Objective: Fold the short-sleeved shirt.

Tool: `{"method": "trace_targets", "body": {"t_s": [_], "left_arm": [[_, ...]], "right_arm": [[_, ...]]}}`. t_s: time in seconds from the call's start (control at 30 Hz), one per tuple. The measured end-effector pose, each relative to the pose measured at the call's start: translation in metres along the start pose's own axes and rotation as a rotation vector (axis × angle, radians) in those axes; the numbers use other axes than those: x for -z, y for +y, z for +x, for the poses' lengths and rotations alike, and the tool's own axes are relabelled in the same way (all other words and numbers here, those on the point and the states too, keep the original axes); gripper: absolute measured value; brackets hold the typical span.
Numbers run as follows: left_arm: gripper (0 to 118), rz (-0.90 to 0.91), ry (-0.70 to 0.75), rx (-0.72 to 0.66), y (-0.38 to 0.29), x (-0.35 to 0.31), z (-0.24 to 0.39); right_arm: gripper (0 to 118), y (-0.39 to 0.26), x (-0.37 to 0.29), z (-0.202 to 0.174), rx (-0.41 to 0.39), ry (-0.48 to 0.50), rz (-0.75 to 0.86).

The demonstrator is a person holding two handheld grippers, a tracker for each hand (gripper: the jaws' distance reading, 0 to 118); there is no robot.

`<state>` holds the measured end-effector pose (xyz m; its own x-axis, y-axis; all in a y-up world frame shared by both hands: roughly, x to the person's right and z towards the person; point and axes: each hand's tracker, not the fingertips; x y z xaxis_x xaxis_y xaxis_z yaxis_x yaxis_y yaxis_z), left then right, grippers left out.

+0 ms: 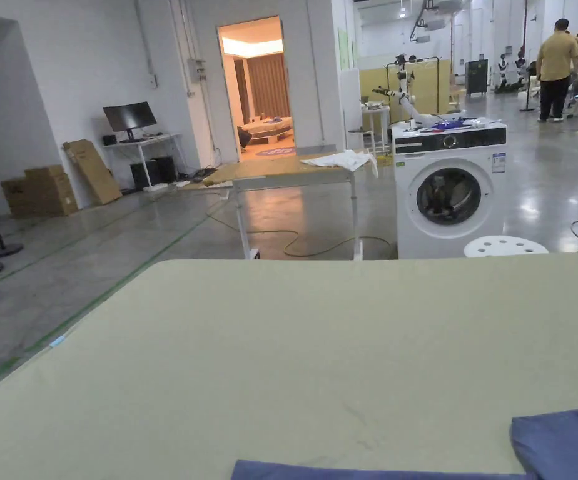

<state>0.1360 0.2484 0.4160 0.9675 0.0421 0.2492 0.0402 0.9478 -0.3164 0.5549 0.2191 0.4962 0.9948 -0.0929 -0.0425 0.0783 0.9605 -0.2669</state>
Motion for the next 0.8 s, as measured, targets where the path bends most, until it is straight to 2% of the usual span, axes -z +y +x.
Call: {"method": "trace_targets", "body": {"t_s": [0.03,0.07,0.13,0.17,0.2,0.27,0.33,0.37,0.5,0.57,0.63,0.7,0.8], "left_arm": [[4,-0.037,-0.041,-0.043,0.004,0.019,-0.008],[15,-0.103,-0.088,-0.083,0.009,0.04,-0.017],[69,-0.242,-0.1,-0.113,0.014,0.092,-0.034],[85,-0.25,-0.087,-0.116,0.014,0.118,-0.04],[89,-0.274,-0.057,-0.103,0.014,0.147,-0.046],[87,-0.294,-0.016,-0.102,0.013,0.199,-0.058],[87,-0.42,0.009,-0.024,0.012,0.251,-0.064],[87,-0.437,0.019,-0.036,0.012,0.27,-0.068],[84,-0.544,0.113,-0.103,0.011,0.336,-0.091],[68,-0.608,0.139,-0.125,0.001,0.36,-0.1],[43,-0.684,0.138,-0.153,-0.013,0.374,-0.104],[42,-0.631,0.154,-0.111,-0.014,0.37,-0.096],[23,-0.644,0.124,-0.003,-0.015,0.365,-0.08]], "right_arm": [[0,-0.001,0.002,-0.001,-0.001,-0.004,-0.008],[0,-0.004,0.003,-0.001,0.003,-0.008,-0.015],[0,-0.012,0.007,0.003,0.05,-0.02,-0.041],[0,-0.015,0.009,0.005,0.071,-0.02,-0.062],[0,-0.018,0.01,0.007,0.073,-0.022,-0.07],[0,-0.023,0.01,0.012,0.07,-0.038,-0.084],[0,-0.026,0.006,0.019,0.076,-0.06,-0.095],[0,-0.027,0.004,0.024,0.094,-0.069,-0.101],[0,-0.041,-0.001,0.051,0.328,-0.07,-0.142],[0,-0.047,-0.001,0.059,0.35,-0.13,-0.166],[0,-0.05,-0.001,0.065,0.336,-0.174,-0.177],[0,-0.053,-0.004,0.072,0.381,-0.169,-0.169],[0,-0.053,0.006,0.084,0.431,-0.158,-0.18]]}}
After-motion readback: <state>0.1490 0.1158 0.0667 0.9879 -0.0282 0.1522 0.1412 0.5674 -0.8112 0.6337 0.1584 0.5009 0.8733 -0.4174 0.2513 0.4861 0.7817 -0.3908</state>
